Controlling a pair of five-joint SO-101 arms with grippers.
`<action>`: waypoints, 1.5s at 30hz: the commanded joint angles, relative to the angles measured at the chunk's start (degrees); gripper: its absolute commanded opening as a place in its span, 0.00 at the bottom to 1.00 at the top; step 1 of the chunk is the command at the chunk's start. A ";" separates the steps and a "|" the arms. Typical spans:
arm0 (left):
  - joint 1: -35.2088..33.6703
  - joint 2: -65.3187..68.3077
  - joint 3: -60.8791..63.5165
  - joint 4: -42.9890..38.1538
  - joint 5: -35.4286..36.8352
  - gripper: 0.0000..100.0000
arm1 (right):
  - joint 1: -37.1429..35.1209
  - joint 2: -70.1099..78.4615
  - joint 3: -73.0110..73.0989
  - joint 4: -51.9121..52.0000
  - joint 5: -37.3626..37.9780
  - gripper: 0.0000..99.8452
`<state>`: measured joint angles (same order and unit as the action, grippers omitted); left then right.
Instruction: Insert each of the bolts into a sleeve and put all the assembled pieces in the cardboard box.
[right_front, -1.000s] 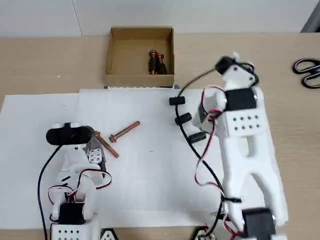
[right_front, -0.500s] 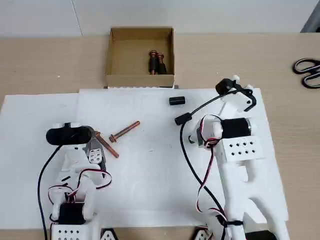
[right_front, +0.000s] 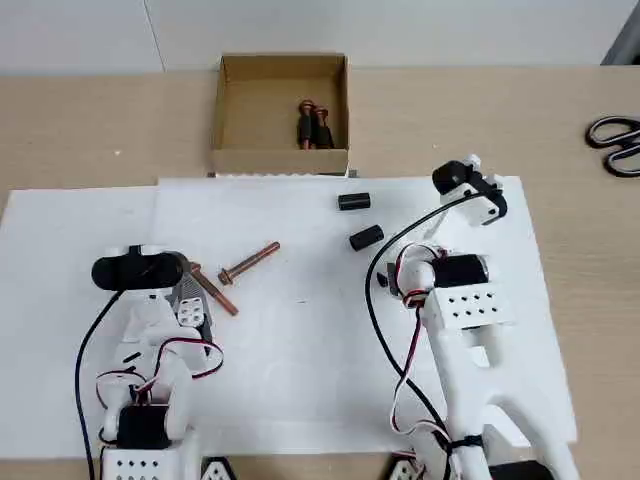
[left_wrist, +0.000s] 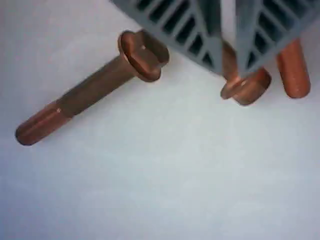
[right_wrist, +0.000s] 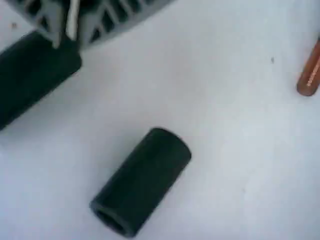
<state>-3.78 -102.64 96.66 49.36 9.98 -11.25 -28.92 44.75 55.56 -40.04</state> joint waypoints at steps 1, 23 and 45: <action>-0.26 -0.35 -0.31 -0.26 -0.09 0.01 | 0.13 -1.27 -0.09 -1.98 -0.44 0.01; -0.26 -0.35 -0.31 -0.26 -0.09 0.01 | -4.44 6.20 -0.35 -6.55 -0.44 0.21; -0.26 -0.35 -0.31 -0.18 -0.09 0.01 | -4.44 13.32 -1.58 -12.00 -0.09 0.02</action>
<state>-3.78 -102.64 96.66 49.36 9.98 -15.65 -15.74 45.01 44.75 -40.04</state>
